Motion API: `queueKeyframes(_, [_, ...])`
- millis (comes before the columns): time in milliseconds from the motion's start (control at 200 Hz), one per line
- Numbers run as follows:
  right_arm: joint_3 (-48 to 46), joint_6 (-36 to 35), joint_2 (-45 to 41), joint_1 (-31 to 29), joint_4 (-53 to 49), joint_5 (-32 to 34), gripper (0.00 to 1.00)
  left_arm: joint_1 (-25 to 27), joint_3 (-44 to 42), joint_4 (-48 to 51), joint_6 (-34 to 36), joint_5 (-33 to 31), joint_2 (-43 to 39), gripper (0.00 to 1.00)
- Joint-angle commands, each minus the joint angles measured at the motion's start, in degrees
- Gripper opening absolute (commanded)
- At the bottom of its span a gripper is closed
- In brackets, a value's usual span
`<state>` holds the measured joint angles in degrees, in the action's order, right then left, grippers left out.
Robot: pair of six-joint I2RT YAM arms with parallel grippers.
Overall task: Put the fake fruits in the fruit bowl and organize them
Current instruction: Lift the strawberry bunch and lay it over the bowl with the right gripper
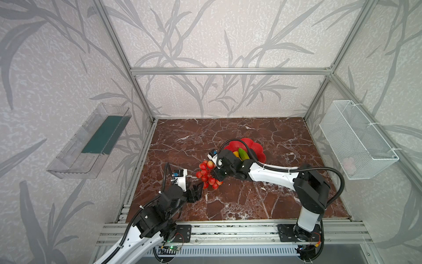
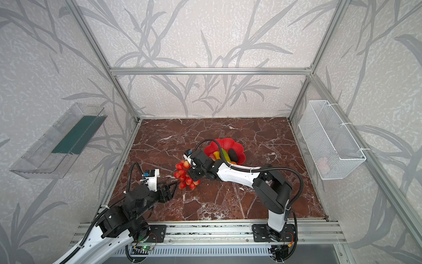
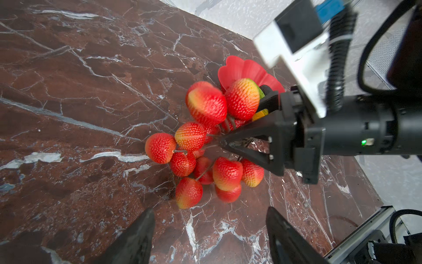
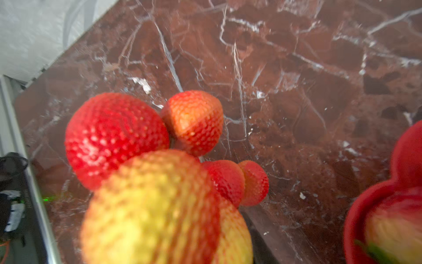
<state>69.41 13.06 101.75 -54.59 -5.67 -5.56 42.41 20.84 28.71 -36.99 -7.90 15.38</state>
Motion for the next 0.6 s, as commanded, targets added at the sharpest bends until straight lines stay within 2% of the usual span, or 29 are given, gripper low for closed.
queueKeyframes(0, [-0.5,1.05,-6.17,-0.03,-0.11,1.77,0.0,-0.23,1.45,-1.24,1.47,-0.41,-0.63,0.77])
queueKeyframes(125, [0.61,1.04,-9.98,0.77,-2.81,3.62,0.0,-0.23,1.41,-4.77,3.0,2.09,-0.31,0.78])
queueKeyframes(260, [2.04,0.36,-13.62,4.33,-6.16,4.38,0.0,-0.15,1.43,-9.2,4.54,3.91,1.19,0.79])
queueKeyframes(365, [1.92,0.06,-15.73,9.26,-7.87,3.93,0.0,-0.22,1.69,-12.57,5.79,4.94,3.82,0.79])
queueKeyframes(595, [-2.17,0.68,-15.67,22.33,-5.23,-2.14,0.0,-0.19,3.5,-18.86,9.14,7.88,12.46,0.8])
